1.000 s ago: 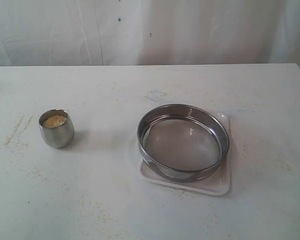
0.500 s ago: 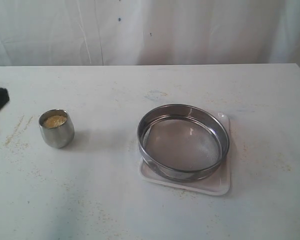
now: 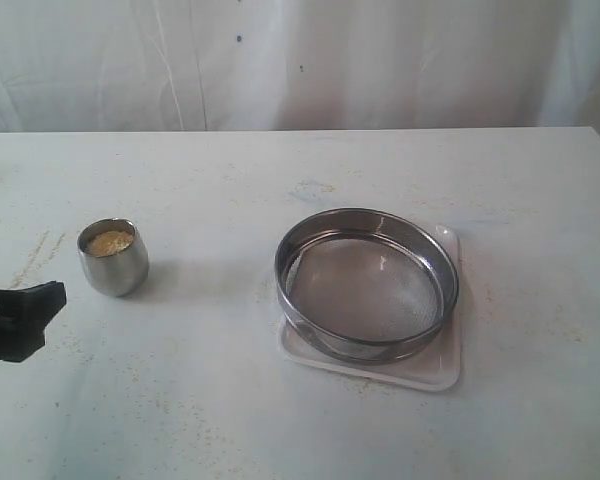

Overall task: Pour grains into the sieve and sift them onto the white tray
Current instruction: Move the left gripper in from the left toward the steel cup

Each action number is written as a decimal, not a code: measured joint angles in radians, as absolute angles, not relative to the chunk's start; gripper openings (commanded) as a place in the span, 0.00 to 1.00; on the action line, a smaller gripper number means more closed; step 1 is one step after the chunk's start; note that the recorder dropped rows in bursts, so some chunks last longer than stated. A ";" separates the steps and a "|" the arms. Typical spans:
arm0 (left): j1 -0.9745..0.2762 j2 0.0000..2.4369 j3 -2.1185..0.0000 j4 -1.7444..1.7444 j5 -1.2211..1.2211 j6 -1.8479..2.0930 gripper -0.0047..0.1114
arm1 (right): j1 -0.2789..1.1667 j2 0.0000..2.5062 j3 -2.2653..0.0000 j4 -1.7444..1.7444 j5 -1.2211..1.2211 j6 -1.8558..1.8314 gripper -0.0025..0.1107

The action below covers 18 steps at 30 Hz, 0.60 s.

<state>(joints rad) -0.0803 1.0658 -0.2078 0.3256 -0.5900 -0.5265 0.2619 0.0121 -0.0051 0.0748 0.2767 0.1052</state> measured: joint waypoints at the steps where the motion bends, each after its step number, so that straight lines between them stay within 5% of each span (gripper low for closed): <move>1: -0.080 1.081 -0.208 0.331 -0.610 -0.533 0.75 | 0.262 0.012 -0.005 0.075 0.277 0.105 0.02; 11: -0.080 1.191 -0.208 0.373 -0.726 -0.517 0.76 | 0.262 0.012 -0.005 0.075 0.277 0.105 0.02; 16: -0.080 1.270 -0.208 0.316 -0.775 -0.478 0.95 | 0.262 0.012 -0.005 0.075 0.277 0.105 0.02; 18: -0.080 1.313 -0.208 0.303 -0.820 -0.467 0.95 | 0.262 0.012 -0.005 0.075 0.277 0.105 0.02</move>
